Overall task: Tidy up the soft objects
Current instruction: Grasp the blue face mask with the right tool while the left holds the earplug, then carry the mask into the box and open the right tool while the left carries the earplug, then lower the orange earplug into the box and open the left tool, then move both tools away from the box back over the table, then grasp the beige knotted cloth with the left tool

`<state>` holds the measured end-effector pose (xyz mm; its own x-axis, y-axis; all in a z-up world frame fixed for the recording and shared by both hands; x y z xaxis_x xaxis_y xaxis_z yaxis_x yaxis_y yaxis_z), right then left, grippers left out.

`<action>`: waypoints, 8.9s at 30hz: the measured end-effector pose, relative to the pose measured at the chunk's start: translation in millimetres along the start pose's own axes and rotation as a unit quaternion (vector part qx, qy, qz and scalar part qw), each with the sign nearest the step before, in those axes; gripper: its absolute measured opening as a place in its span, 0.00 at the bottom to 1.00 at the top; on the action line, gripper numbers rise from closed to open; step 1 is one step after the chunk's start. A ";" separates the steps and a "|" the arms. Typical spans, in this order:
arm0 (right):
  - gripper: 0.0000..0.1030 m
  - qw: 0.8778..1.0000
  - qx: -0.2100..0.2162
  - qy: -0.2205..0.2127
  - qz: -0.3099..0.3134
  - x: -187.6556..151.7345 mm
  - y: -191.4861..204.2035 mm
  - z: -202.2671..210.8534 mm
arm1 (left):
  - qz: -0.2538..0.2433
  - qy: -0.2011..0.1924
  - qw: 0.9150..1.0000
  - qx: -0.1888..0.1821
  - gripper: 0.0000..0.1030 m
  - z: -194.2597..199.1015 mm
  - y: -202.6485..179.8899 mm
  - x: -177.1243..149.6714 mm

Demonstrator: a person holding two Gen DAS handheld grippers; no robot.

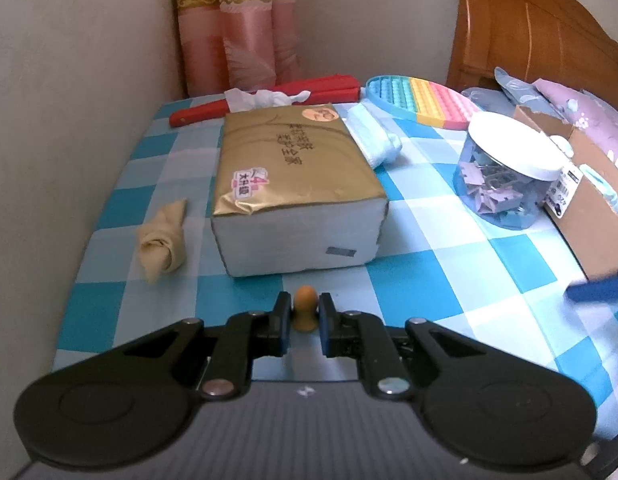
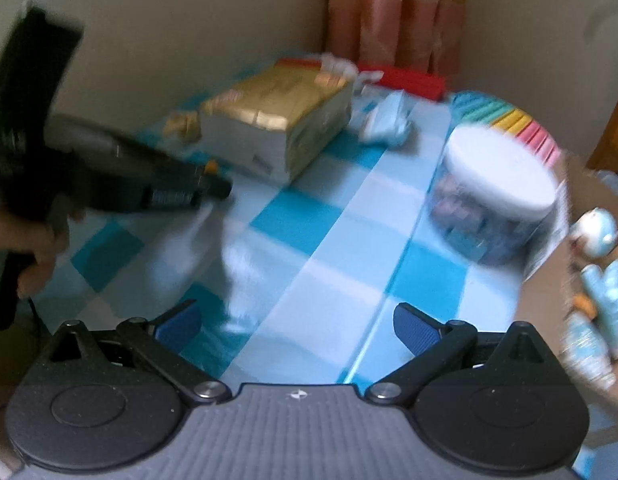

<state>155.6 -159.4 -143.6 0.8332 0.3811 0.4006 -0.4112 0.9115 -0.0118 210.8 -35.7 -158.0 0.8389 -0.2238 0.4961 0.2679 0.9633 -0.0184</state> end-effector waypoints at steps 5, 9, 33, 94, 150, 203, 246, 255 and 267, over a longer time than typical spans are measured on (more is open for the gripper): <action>1.00 0.999 -0.031 -0.030 0.008 35.0 -24.8 35.3 | 0.000 0.000 1.000 -0.009 0.12 3.3 -1.8 -0.8; 1.00 0.997 -0.043 -0.045 0.038 76.5 -43.2 47.7 | 0.002 -0.001 1.000 -0.010 0.12 6.0 -1.3 -1.9; 0.66 0.980 0.072 0.154 -0.101 219.5 -113.0 -95.1 | 0.014 0.011 1.000 -0.010 0.12 4.7 5.3 -5.1; 0.12 0.993 0.085 0.077 -0.030 71.9 -77.4 90.0 | -0.022 0.015 0.999 -0.025 0.12 95.6 -38.1 -44.3; 1.00 0.987 0.077 0.041 -0.136 -50.8 -176.4 105.2 | -0.186 0.002 0.975 -0.124 0.91 51.6 -250.2 125.4; 1.00 0.996 0.053 0.059 -0.031 3.0 -29.5 43.0 | 0.163 -0.015 0.986 0.042 0.99 50.7 65.8 -17.7; 1.00 0.997 0.063 0.007 0.038 50.6 -27.9 39.9 | 0.329 0.096 0.938 0.052 0.41 -39.8 114.7 51.5; 1.00 0.998 0.055 -0.042 0.008 110.5 -60.7 60.1 | 0.323 0.092 0.941 0.049 0.25 -38.4 114.4 51.8; 0.97 0.997 0.070 -0.004 0.029 206.6 -75.0 10.8 | 0.320 0.084 0.942 0.057 0.23 -31.3 115.7 45.0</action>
<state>354.6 -150.8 -50.0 0.8043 0.4302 0.4100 -0.5058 0.8577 0.0922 294.4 61.0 -164.9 0.8770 0.3978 0.2695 -0.3634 0.9161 -0.1695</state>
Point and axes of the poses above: each gripper's, at about its wrist camera, not at the fingertips, and z roughly against the way its jaws point, y to its left, x to its top, the point moved 10 cm from there along -z, roughly the way its jaws point, and after that the axes turned 15 degrees about y, right-handed, at the moved point
